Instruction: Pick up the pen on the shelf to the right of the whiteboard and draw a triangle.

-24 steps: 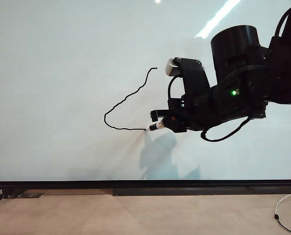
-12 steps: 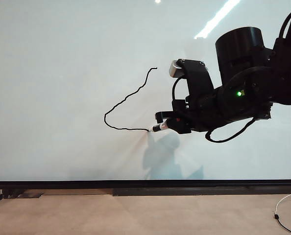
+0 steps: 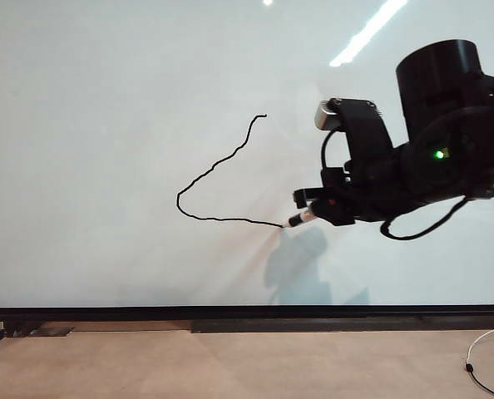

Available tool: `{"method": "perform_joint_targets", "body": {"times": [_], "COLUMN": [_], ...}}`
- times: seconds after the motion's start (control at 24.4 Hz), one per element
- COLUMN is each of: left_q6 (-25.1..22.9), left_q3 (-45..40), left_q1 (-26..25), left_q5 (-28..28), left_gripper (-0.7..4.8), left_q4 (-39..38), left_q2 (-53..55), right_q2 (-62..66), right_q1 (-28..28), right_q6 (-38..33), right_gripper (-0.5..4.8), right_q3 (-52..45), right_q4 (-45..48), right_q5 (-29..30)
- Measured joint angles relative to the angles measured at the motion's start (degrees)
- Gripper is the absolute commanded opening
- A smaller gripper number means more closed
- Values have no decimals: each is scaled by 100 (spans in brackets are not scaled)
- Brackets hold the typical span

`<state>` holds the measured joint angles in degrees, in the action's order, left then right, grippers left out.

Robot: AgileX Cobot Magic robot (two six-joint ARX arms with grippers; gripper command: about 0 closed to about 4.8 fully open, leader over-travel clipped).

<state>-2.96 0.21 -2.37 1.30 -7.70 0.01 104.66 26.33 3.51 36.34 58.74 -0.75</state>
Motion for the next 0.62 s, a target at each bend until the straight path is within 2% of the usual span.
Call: {"method": "perform_joint_targets", "body": {"times": [0.45, 0.62], "left_q6": [0, 0], "left_q3": [0, 0], "left_q1": [0, 0], "left_q5": [2, 0], "left_gripper": [-5, -5], "left_q4": [0, 0], "left_q2": [0, 0], "right_q2": [-122, -125], "right_q1": [-275, -398], "right_q6": [50, 70], "right_gripper": [-7, -7], "right_q3": [-136, -133], "right_q4": [57, 63], "right_q5": [44, -120]}}
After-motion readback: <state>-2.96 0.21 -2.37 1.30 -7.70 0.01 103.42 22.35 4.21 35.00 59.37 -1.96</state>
